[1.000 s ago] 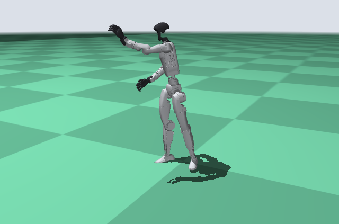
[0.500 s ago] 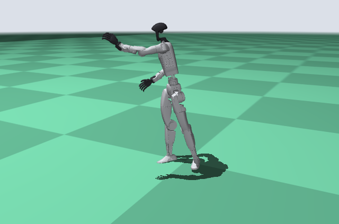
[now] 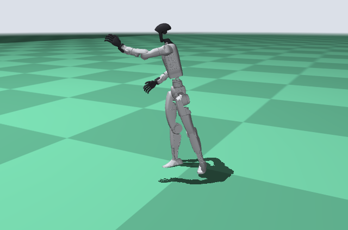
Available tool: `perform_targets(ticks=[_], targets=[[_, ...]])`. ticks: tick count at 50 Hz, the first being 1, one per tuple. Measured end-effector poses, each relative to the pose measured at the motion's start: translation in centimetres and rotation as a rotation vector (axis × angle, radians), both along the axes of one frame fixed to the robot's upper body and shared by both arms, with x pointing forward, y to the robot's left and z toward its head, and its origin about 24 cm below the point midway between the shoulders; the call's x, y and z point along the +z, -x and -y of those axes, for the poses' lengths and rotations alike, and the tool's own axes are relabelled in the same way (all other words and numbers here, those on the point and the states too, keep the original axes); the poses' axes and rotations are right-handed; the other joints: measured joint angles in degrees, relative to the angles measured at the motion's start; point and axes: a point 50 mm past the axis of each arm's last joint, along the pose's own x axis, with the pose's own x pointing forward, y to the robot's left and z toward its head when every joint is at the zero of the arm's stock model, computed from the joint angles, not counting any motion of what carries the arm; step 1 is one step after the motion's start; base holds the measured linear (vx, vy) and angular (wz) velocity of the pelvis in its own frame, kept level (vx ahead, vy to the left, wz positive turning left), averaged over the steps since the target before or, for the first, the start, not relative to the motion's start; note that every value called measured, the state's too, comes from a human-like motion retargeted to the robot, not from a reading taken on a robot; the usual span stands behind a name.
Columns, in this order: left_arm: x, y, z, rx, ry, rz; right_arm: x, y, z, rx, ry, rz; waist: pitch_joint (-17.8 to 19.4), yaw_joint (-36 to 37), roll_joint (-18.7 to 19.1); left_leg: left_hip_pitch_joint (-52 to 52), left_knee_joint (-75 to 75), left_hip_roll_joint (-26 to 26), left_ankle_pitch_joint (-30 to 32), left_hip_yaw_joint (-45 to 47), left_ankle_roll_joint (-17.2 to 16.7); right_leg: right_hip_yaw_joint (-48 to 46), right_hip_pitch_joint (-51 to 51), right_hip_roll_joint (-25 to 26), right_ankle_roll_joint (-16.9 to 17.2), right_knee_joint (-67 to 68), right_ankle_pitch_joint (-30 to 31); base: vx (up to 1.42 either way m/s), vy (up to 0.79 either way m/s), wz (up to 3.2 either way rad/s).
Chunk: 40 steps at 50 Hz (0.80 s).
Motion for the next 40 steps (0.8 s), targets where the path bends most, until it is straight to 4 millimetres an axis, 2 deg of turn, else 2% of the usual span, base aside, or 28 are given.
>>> perform_targets(ticks=[3, 7, 11, 14, 17, 22, 25, 27, 30, 32, 37, 40], targets=[[-1.4, -0.5, 1.0, -0.036, -0.035, -0.036, -0.1, 0.2, 0.6, -0.02, 0.0, -0.006, 0.0, 0.4, 0.5, 0.1, 0.1, 0.1, -0.1, 0.0, 0.1, 0.0, 0.2, 0.1, 0.0, 0.0, -0.1, 0.0, 0.0, 0.0], [-4.8, -0.6, 3.5, -0.217, -0.375, -0.191, -0.2, 0.6, 0.7, 0.025, -0.02, -0.029, -0.5, 0.3, 1.0, -0.2, 0.4, 0.4, -0.2, -0.3, 0.4, -0.4, 0.1, 0.2, 0.0, 0.0, -0.2, 0.0, 0.0, 0.0], [-8.9, 0.8, 6.4, -0.445, -0.7, -0.333, 0.0, 0.8, 0.3, 0.073, -0.055, -0.027, -1.1, 0.0, 1.1, -0.7, 0.7, 0.6, -0.2, -0.7, 0.5, -1.0, -0.1, 0.1, 0.0, 0.1, -0.3, 0.0, 0.0, 0.0], [-12.0, 2.0, 8.2, -0.55, -0.782, -0.366, 1.0, 0.3, -0.5, 0.075, -0.105, 0.023, -1.2, 0.3, 0.8, -1.0, 0.9, 0.7, -0.2, -1.1, 0.6, -1.4, -0.2, -0.1, 0.0, 0.3, -0.5, 0.0, 0.0, 0.0], [-15.3, 2.9, 9.6, -0.61, -0.689, -0.366, 2.6, -0.8, -2.0, 0.057, -0.191, 0.116, -1.0, 1.0, 0.3, -1.2, 1.2, 0.5, -0.3, -1.5, 0.6, -1.7, -0.2, -0.5, 0.0, 0.5, -0.7, 0.0, 0.0, 0.0], [-21.4, 5.0, 11.4, -0.696, -0.378, -0.42, 6.4, -2.7, -5.6, 0.089, -0.377, 0.272, -1.0, 3.0, -0.7, -1.7, 1.8, 0.3, -0.6, -2.7, 0.8, -2.6, -0.2, -1.5, 0.0, 1.0, -1.3, -0.02, 0.03, 0.19], [-25.3, 7.1, 12.1, -0.763, -0.22, -0.501, 8.5, -3.1, -8.0, 0.161, -0.511, 0.339, -2.4, 4.0, -2.1, -4.8, 8.0, 2.0, -3.1, -3.6, 2.2, -3.9, -2.1, -3.1, 0.0, 3.3, -2.9, -0.05, 0.05, 0.44], [-27.2, 8.0, 12.0, -0.761, -0.1, -0.562, 9.2, -3.4, -9.0, 0.198, -0.528, 0.335, -1.7, 6.2, -2.3, -3.5, 3.3, 0.6, -1.2, -5.1, 1.2, -4.5, -0.9, -2.7, 0.0, 2.0, -1.9, -0.05, 0.02, 0.38], [-29.6, 9.4, 11.4, -0.756, 0.001, -0.641, 9.3, -3.1, -10.2, 0.252, -0.576, 0.301, -1.6, 9.2, -3.4, -3.9, 2.8, 0.5, -1.0, -6.9, 1.1, -6.0, -0.7, -3.2, 0.0, 2.2, -2.0, -0.07, 0.03, 0.52], [-30.7, 10.0, 10.7, -0.736, 0.043, -0.679, 8.7, -2.8, -10.7, 0.275, -0.597, 0.252, -1.6, 11.3, -4.2, -4.7, 3.0, 0.6, -0.9, -8.5, 0.9, -7.4, -0.8, -3.7, 0.0, 2.6, -2.2, -0.08, 0.03, 0.67], [-32.0, 10.9, 9.0, -0.684, 0.103, -0.721, 7.2, -1.7, -12.1, 0.263, -0.69, 0.142, -1.8, 16.8, -6.0, -7.3, 3.6, 0.8, -1.0, -13.1, 0.6, -11.4, -1.4, -5.2, 0.0, 3.8, -2.8, -0.08, 0.06, 0.8], [-32.5, 11.5, 8.4, -0.659, 0.117, -0.73, 7.0, -1.6, -12.9, 0.228, -0.723, 0.134, -1.7, 19.9, -7.3, -8.8, 3.4, 0.4, -0.9, -16.1, 0.4, -13.9, -1.5, -6.5, 0.0, 4.6, -3.3, -0.08, 0.11, 0.89]])
